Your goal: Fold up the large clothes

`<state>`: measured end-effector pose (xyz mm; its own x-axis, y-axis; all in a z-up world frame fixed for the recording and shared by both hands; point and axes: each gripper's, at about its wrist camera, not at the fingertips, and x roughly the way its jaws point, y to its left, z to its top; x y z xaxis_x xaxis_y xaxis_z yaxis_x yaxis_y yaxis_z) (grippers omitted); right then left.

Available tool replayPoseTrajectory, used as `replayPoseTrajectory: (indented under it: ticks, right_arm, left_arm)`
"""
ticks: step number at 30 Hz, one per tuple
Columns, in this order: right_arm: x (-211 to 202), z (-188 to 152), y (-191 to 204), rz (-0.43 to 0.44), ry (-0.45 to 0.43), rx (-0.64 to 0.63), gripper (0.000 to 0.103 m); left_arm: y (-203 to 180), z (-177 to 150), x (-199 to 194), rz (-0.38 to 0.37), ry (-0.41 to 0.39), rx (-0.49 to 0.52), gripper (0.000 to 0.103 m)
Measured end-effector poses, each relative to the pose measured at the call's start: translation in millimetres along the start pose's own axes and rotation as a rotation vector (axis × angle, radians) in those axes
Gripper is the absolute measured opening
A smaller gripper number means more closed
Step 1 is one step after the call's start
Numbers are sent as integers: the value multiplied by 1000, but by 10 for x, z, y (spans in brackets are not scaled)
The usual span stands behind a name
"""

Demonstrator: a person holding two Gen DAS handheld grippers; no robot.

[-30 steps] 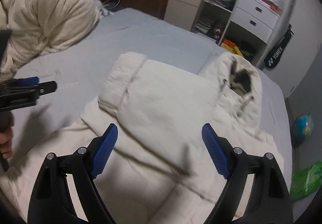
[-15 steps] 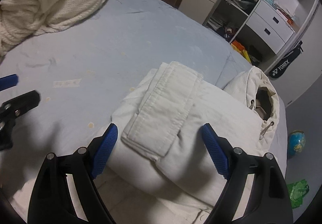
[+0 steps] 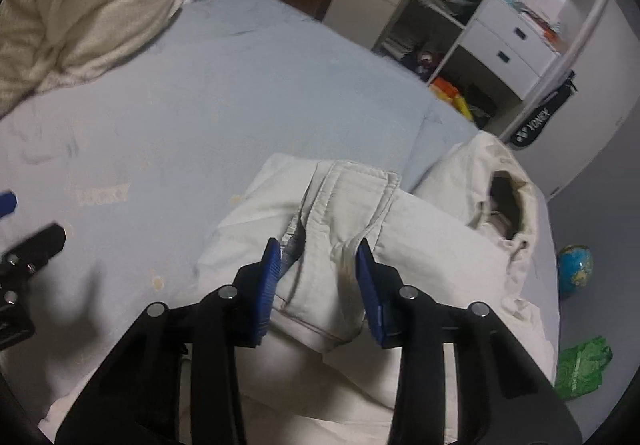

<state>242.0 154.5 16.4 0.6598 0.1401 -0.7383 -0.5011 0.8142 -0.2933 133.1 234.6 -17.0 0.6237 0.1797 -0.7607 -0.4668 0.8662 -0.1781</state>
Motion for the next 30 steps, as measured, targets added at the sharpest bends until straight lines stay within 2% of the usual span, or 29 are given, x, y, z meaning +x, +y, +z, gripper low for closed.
replayPoseTrajectory:
  ticks: [6, 10, 11, 14, 17, 21, 27, 30]
  right_arm:
    - [-325, 15, -742, 65, -39, 185, 29]
    - [-578, -213, -1431, 77, -63, 358, 29]
    - [-647, -314, -1613, 64, -71, 399, 24]
    - [-803, -641, -2044, 39, -75, 499, 23]
    - [-838, -998, -2413, 31, -52, 604, 15]
    - [-792, -1434, -2783, 36, -22, 758, 13]
    - [-622, -2167, -3225, 58, 24, 1035, 7]
    - [-531, -2520, -3408, 31, 67, 1149, 7]
  left_arm:
    - [-70, -20, 12, 4, -2, 26, 86]
    - [-160, -38, 20, -16, -4, 52, 86]
    - [-190, -41, 21, -24, -6, 61, 86]
    - [-312, -63, 15, -48, -17, 106, 86]
    - [-443, -98, 18, -62, -24, 153, 86]
    - [-548, -157, 50, -51, -16, 207, 86]
    - [-566, -186, 83, -49, -9, 218, 86]
    - [-623, -209, 102, -53, -9, 241, 86]
